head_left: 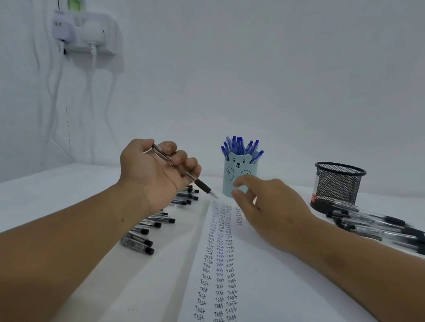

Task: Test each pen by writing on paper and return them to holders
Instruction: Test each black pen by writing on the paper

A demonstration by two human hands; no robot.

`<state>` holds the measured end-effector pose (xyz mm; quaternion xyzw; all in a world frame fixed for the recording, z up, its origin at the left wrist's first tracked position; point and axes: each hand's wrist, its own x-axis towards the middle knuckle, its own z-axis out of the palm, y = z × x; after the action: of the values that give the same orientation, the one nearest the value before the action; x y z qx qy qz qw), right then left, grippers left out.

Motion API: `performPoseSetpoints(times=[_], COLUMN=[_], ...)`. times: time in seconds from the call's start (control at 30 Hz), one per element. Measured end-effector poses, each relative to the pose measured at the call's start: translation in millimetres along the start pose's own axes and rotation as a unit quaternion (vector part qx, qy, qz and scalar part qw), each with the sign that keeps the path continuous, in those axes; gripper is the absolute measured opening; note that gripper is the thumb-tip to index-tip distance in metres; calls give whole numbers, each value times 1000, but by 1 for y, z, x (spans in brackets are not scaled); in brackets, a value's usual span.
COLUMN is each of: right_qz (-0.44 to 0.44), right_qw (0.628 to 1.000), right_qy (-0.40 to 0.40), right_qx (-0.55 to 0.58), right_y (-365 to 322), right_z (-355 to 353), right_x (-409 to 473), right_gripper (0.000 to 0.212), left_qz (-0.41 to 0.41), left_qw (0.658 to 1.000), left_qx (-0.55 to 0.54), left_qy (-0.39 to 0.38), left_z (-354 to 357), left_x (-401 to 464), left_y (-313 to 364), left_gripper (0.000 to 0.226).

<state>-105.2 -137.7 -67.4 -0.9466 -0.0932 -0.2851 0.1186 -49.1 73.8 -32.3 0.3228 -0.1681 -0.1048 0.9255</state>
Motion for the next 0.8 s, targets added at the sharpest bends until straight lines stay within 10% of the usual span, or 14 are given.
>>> performPoseSetpoints(times=[0.23, 0.43, 0.63, 0.8], right_qz=[-127, 7, 140, 173], right_qw=[983, 998, 947, 883], right_qy=[127, 53, 39, -39], right_qx=[-42, -19, 285, 434], right_y=[-5, 6, 17, 9], right_z=[1, -7, 3, 6], right_x=[5, 11, 5, 8], right_gripper=[27, 15, 7, 33], left_qz=[-42, -19, 40, 4], left_qw=[995, 954, 646, 558], left_qx=[51, 286, 738, 802], left_qy=[-71, -82, -193, -215], left_z=[16, 11, -7, -10], left_x=[-9, -8, -11, -10], left_y=[-19, -23, -26, -24], left_gripper=[37, 32, 11, 15])
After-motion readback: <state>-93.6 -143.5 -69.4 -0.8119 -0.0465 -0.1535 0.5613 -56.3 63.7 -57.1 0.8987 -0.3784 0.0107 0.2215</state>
